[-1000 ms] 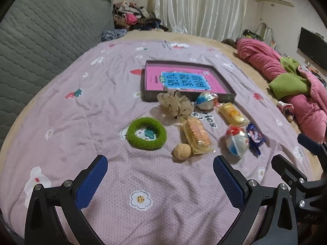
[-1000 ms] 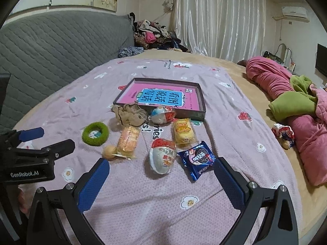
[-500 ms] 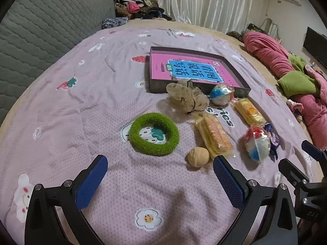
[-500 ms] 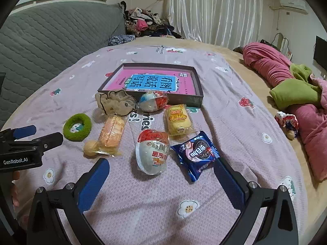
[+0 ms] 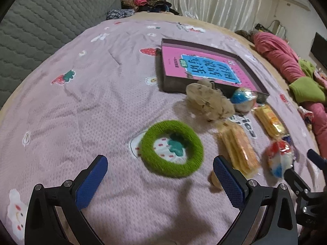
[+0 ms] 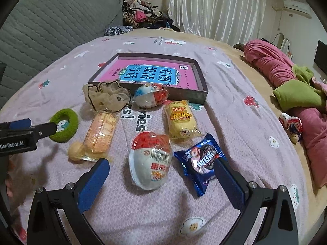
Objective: Organize objects
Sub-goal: 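Reach the left gripper to the green fuzzy ring while the right gripper reaches the red-white egg, then close the left gripper on the green ring while the right gripper grasps the egg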
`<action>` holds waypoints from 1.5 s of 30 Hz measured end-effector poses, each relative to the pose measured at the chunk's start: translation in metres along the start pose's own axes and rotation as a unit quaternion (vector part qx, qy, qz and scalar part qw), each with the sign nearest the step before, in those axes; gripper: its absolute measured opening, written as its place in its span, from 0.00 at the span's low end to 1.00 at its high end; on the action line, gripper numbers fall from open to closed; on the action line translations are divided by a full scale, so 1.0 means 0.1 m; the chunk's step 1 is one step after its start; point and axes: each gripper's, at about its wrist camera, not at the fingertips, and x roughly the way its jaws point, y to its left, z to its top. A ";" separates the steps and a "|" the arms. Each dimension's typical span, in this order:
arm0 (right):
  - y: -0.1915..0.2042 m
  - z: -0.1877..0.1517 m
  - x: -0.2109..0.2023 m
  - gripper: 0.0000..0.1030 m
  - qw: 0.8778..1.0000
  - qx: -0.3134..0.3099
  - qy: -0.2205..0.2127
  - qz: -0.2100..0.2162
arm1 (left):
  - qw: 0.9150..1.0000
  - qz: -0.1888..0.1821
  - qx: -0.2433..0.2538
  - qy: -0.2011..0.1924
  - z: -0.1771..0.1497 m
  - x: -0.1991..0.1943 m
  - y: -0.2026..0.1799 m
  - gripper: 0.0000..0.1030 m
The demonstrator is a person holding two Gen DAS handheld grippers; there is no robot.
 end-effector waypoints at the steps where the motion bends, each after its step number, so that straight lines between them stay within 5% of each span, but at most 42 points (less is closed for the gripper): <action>1: 0.00 0.01 0.03 1.00 1.000 -0.002 0.001 -0.004 | 1.000 0.005 0.000 -0.001 0.02 0.04 0.01 1.00; 18: 0.13 0.05 0.41 0.83 0.998 -0.039 0.037 -0.043 | 0.999 0.029 0.009 0.031 0.17 0.59 0.06 0.94; 19: 0.15 0.05 0.42 0.78 0.997 -0.043 0.037 -0.048 | 0.999 0.034 0.010 0.029 0.18 0.61 0.06 0.91; 21: 0.19 0.05 0.44 0.73 0.996 -0.054 0.038 -0.056 | 0.999 0.043 0.017 0.024 0.18 0.59 0.05 0.67; 25: 0.27 0.04 0.50 0.67 0.994 -0.075 0.044 -0.069 | 0.999 0.037 0.020 0.026 0.20 0.60 0.04 0.54; 29: 0.28 0.05 0.49 0.53 0.994 -0.080 0.038 -0.064 | 0.999 0.028 0.026 0.022 0.19 0.56 0.00 0.13; 45: 0.18 0.04 0.22 0.52 0.999 -0.039 0.019 0.005 | 0.999 0.009 0.038 0.018 0.10 0.40 -0.11 0.10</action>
